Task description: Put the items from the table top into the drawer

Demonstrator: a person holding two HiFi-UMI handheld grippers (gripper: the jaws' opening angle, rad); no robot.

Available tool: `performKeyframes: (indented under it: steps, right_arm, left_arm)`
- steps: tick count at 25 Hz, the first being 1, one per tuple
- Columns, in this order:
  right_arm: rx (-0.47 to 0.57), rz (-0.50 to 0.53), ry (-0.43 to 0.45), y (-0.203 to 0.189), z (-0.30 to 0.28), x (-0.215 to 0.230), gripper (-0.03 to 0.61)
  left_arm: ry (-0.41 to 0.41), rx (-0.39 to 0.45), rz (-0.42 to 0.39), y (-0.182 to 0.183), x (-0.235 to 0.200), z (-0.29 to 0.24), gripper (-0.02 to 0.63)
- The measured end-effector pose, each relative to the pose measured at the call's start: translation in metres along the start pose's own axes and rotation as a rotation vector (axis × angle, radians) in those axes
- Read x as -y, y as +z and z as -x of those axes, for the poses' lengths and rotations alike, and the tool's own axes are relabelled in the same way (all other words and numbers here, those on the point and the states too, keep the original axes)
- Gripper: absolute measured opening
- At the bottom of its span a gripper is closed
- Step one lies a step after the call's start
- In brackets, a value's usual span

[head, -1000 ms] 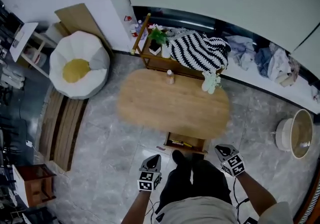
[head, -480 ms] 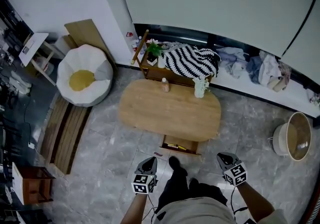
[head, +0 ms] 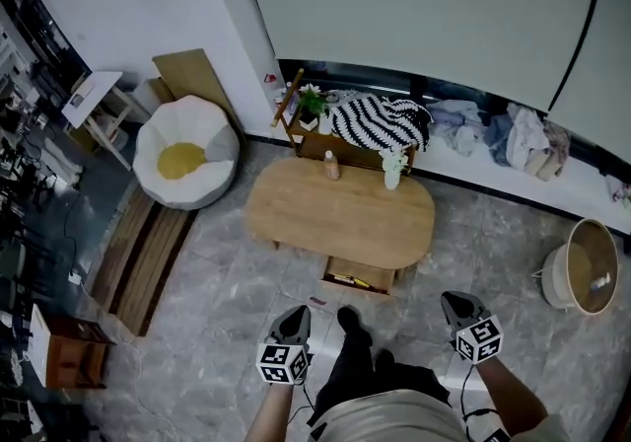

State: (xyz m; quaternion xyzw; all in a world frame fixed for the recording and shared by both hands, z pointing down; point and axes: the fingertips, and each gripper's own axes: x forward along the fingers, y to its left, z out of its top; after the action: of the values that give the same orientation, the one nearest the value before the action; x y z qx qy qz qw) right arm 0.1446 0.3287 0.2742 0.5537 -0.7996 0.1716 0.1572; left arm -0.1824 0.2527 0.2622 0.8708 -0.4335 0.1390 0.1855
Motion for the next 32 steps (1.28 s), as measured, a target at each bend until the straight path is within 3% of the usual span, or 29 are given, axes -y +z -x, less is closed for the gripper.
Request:
performKeyframes:
  steps: [6, 14, 22, 32]
  right_arm:
    - [0.052, -0.001, -0.051, 0.014, 0.035, -0.006, 0.025]
    - [0.111, 0.006, -0.115, 0.044, 0.054, -0.017, 0.023]
    - [0.162, 0.007, -0.175, 0.067, 0.057, -0.036, 0.020]
    - [0.175, 0.012, -0.181, 0.075, 0.049, -0.051, 0.020]
  left_arm:
    - [0.016, 0.040, -0.048, 0.019, 0.009, 0.042, 0.020]
    - [0.008, 0.077, -0.099, 0.046, -0.012, 0.075, 0.021]
    - [-0.013, 0.090, -0.108, 0.059, -0.042, 0.082, 0.020]
    - [-0.039, 0.102, -0.109, 0.068, -0.052, 0.078, 0.020]
